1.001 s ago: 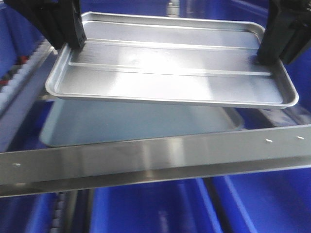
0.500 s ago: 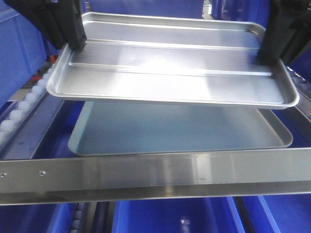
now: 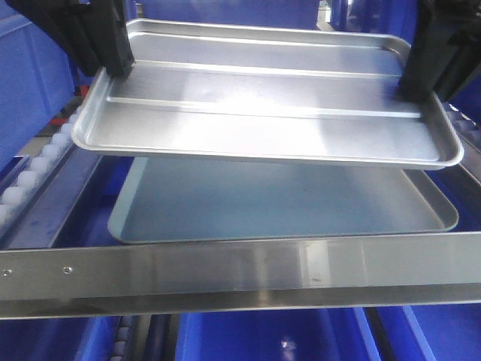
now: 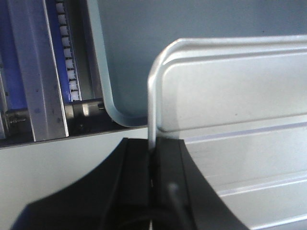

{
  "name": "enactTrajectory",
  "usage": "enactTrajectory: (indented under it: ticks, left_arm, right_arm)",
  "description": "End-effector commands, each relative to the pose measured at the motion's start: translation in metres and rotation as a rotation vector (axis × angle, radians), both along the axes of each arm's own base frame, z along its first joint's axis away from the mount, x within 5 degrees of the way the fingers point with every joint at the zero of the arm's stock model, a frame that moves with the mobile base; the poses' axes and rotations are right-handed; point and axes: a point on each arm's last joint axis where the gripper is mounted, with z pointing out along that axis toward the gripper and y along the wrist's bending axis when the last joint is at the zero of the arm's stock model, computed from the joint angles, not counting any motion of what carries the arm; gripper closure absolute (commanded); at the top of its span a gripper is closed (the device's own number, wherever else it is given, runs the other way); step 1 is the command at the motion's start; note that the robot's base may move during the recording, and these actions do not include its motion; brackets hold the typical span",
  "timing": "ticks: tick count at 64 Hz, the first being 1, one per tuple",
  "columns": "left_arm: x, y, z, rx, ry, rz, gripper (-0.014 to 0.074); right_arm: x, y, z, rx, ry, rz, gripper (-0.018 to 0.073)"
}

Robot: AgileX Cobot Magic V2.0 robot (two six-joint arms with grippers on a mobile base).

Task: Grab silver tray and stack on right shelf
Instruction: 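Position the held tray above the larger grey-blue tray on the shelf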

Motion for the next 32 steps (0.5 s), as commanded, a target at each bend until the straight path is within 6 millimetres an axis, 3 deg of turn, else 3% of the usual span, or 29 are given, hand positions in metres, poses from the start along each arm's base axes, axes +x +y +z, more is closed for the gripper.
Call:
enactTrajectory:
  ticks: [1,32]
  left_arm:
    - [-0.0034,0.0041,0.021,-0.046,-0.077,-0.008,0.0689]
    - [-0.0034,0.0041,0.021,-0.046,-0.077,-0.008,0.0689]
  right_arm:
    - [0.0004,-0.0022,0.021,0.017,-0.109,0.021,0.0503]
    - [0.0004,-0.0022,0.021,0.017,-0.109,0.021,0.0503]
